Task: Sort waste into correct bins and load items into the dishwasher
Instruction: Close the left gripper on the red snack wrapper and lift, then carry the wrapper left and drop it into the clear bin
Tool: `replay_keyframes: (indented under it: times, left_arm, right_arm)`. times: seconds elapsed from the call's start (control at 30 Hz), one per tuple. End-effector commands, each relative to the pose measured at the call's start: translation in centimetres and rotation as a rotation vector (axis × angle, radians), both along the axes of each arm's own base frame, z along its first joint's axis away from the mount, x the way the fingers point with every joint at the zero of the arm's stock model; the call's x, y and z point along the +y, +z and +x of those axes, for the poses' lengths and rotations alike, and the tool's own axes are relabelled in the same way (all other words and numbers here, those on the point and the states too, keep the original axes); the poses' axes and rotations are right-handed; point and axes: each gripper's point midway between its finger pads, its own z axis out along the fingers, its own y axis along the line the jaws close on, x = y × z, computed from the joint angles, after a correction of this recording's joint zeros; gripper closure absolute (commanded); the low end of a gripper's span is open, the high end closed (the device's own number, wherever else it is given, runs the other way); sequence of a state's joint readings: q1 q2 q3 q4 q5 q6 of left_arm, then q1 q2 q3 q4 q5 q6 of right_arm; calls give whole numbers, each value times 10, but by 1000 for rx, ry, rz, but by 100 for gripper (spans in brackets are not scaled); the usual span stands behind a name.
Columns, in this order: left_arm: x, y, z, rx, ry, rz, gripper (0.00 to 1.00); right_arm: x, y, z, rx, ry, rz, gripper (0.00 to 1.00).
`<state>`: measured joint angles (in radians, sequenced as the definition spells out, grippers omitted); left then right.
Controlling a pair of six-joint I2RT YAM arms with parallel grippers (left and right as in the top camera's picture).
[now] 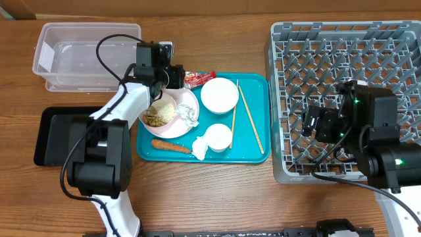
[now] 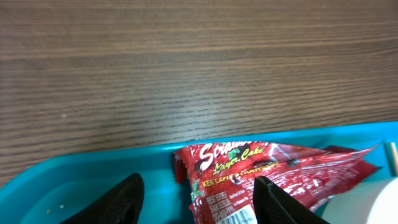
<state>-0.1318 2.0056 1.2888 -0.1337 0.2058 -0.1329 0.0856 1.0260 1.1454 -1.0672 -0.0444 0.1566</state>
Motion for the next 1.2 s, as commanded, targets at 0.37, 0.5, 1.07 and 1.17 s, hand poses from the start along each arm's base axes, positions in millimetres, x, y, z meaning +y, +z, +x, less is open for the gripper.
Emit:
replay_keyframes:
  times: [0.37,0.5,1.07,1.17]
  left_arm:
    - [-18,-26,0,40,-3,14,63]
    - [-18,-27,-1,41,-3,13,94]
    - [-12,56,1,-49,16,5,96]
    - [5,90,1,-117,73,40,96]
  right_arm:
    - [-2,11,2,-29,-7,-2,0]
    - [-2,11,2,-29,-7,-2,0]
    - [-2,11,2,-28,-7,-2,0]
    - [-2,11,2,-28,-7,-2,0]
